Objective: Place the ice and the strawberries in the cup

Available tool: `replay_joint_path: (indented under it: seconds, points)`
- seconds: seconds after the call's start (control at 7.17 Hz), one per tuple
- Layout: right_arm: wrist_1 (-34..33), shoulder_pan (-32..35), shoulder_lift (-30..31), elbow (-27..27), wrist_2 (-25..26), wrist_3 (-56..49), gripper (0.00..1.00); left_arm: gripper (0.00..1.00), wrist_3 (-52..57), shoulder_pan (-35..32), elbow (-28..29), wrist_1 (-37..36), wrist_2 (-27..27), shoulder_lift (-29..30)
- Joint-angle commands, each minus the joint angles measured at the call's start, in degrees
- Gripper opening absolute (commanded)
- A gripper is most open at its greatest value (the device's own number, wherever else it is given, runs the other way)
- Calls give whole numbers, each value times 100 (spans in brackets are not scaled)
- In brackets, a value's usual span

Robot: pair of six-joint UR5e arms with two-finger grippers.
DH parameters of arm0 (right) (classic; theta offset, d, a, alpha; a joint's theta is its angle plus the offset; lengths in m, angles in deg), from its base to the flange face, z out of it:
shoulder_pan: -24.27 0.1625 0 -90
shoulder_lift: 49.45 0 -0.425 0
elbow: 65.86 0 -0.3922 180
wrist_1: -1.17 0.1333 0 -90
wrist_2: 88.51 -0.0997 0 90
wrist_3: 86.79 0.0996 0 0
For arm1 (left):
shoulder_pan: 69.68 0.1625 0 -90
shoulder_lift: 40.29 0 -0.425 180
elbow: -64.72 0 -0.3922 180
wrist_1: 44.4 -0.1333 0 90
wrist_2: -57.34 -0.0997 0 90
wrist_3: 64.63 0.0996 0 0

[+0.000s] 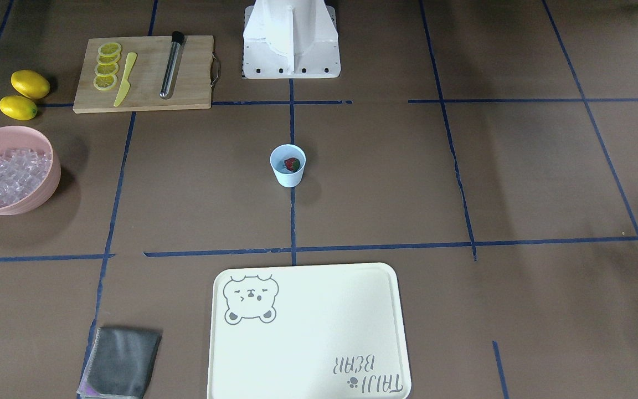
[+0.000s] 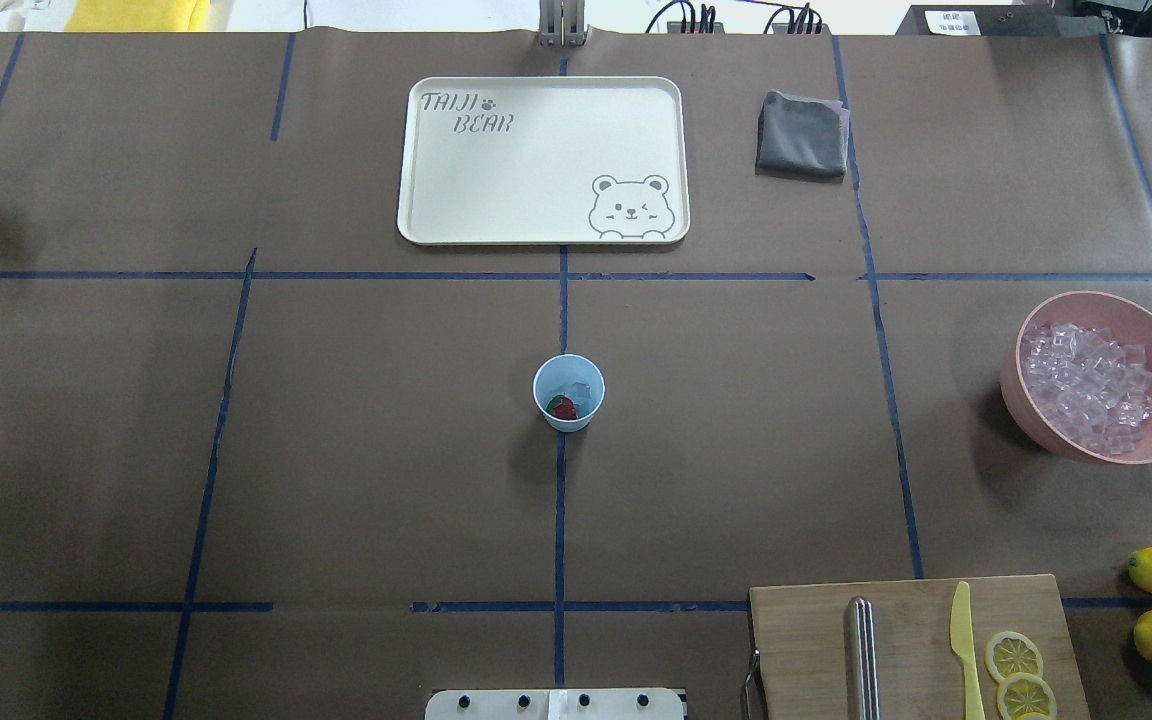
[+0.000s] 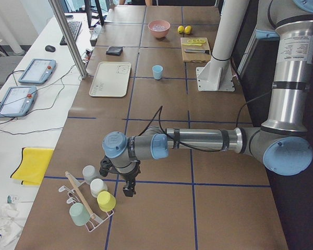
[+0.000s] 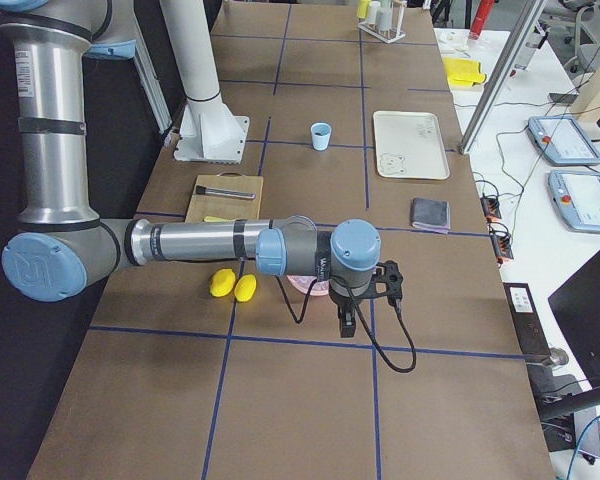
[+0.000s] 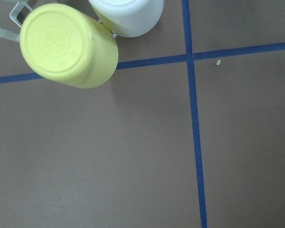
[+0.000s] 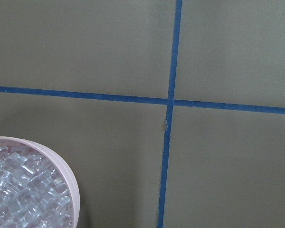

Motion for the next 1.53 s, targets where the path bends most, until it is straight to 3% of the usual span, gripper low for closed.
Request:
replay_joint_path:
  seconds: [0.0,0.28,1.4]
  points:
    - [303,28,35,256,7,-3,99,100,-119,-5,6,99,0,-4]
    - [1147,115,150,635,16,66,99,100,-120,-5,-38,108,96,-56]
    - [1061,133,203,653,-11,67,99,100,-120,-5,-39,99,211,-83]
